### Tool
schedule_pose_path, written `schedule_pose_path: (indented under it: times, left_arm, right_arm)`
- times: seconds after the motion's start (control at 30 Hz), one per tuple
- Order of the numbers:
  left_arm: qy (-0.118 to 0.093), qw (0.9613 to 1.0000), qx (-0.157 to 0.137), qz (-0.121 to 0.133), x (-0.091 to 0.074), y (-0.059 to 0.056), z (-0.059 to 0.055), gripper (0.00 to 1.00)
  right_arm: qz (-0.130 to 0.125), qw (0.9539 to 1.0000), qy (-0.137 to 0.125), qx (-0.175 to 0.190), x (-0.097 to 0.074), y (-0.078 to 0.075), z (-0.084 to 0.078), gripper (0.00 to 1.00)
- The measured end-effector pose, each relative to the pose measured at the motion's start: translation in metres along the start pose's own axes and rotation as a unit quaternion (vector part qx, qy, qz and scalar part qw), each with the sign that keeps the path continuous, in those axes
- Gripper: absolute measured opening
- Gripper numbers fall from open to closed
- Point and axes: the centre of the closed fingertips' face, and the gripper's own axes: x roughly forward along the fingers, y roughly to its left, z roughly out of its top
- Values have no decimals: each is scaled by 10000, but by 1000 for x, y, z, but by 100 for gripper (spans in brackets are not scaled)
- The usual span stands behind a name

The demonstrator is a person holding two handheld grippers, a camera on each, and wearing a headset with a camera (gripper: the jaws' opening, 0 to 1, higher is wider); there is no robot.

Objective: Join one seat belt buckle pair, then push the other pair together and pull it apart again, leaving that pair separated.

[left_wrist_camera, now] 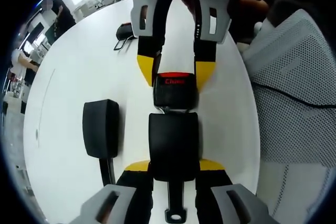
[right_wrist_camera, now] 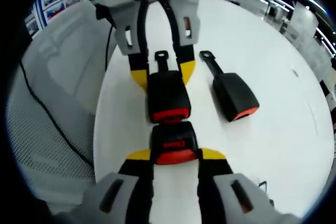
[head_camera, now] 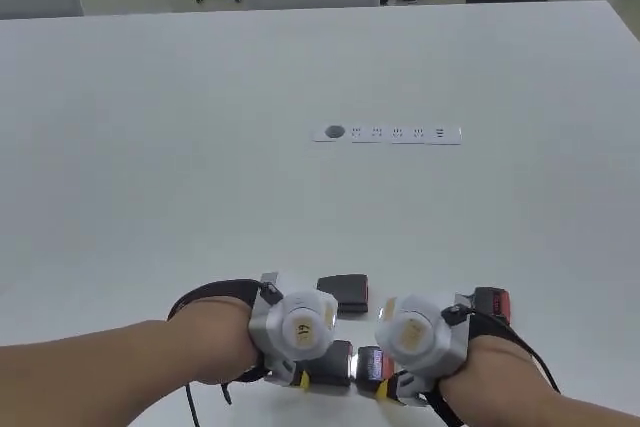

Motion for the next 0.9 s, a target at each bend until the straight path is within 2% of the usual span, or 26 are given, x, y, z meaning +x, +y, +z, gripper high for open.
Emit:
schedule_pose_path:
  times: [0.23, 0.37, 0.5, 0.63, 0.9]
  left_arm:
    - [19, 9999, -100, 38, 0, 0, -1, 31]
    - [82, 9999, -106, 50, 0, -1, -1, 30]
    - [-29, 9998, -192, 16, -1, 0, -2, 30]
    - [25, 9998, -205, 34, -1, -1, 0, 31]
    - [-30, 9998, -173, 30, -1, -2, 0, 31]
  right_arm:
    - [-10, 10000, 18, -16, 1, -4, -1, 30]
    - [49, 9995, -2, -300, -2, -4, 0, 30]
    - [60, 9996, -51, -271, -4, -4, 0, 30]
    - [64, 9996, -72, -255, -4, -4, 1, 30]
    - [51, 9994, -161, -287, -3, -5, 2, 31]
